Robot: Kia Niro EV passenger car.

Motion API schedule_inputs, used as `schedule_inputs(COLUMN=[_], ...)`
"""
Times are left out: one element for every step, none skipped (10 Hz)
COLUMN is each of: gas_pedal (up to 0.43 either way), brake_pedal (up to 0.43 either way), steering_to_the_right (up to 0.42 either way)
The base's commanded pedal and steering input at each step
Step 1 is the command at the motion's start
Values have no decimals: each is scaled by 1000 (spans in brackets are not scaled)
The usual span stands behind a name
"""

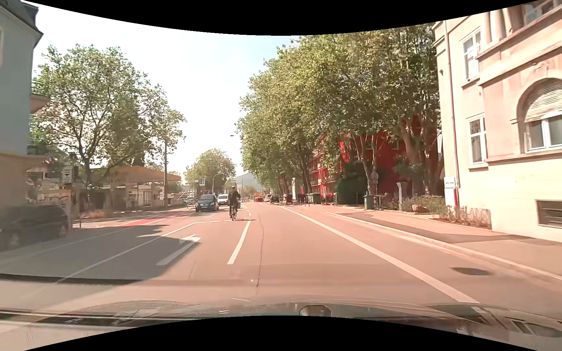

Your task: Follow the waypoints while adhering to traffic rules and regulations

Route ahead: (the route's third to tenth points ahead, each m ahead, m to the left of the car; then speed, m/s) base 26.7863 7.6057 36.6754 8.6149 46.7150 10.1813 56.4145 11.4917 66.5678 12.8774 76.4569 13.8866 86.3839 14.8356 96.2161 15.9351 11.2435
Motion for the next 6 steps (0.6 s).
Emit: schedule_inputs(gas_pedal=[110,110,110,110,110,110], brake_pedal=[0,0,0,0,0,0], steering_to_the_right=[-13,-14,-16,-19,-21,-23])
